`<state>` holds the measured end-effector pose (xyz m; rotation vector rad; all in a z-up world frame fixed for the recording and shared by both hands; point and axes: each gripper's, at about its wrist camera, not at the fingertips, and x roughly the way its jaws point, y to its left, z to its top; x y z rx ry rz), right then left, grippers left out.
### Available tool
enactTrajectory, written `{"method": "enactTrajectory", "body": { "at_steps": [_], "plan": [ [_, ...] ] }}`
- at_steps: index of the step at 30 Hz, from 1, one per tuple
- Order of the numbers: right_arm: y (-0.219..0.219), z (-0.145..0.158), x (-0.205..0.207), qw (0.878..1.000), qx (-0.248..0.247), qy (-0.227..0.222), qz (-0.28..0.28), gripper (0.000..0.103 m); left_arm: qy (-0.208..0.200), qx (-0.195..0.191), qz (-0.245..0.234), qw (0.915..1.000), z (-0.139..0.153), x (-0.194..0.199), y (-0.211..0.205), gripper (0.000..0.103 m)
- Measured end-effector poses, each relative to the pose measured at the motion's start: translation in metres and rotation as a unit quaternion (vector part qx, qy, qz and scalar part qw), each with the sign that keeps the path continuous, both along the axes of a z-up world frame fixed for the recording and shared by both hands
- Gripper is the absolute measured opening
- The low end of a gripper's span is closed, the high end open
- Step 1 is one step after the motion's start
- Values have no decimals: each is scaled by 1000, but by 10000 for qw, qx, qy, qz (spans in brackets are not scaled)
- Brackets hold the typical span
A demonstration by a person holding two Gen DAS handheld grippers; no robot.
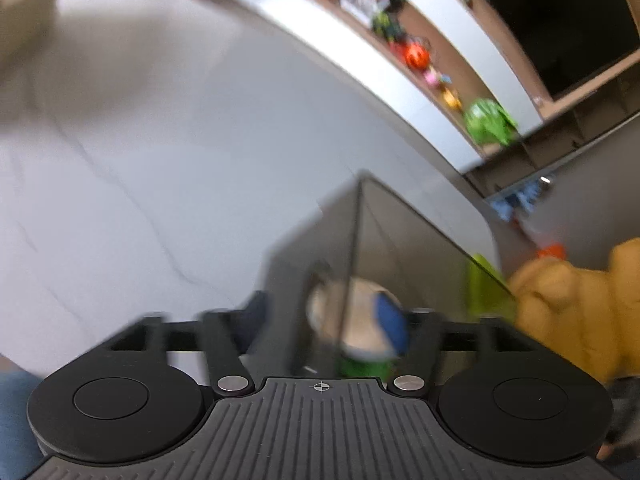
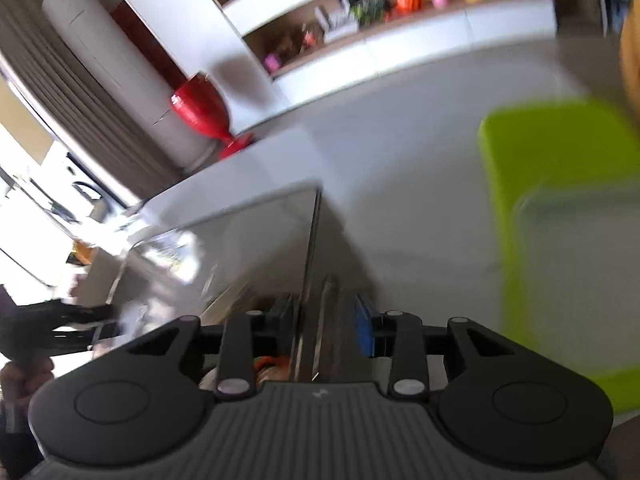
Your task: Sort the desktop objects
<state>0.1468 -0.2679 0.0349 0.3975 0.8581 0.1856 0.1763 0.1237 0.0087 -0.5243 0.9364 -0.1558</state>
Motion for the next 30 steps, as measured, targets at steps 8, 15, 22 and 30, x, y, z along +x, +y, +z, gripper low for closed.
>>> {"method": "enactTrajectory", "body": {
  "at_steps": [8,15,22,30],
  "plan": [
    [64,47,26,9962,223,106,831,69,-339,1488,-145,9882,28,-18,-17,96],
    [158,-18,110,9715,-744,1678,1503,59,-246,1364,-505,9891,23,-19,-13,98],
    [165,-73,127,9548,213,2555,1507,50,-87,838,-229,9962,9,-12,13,99],
    [203,-48,105,9477,-1166,1558,2531,54,37,776,-367,9963,-2,-9,11,99]
  ]
}}
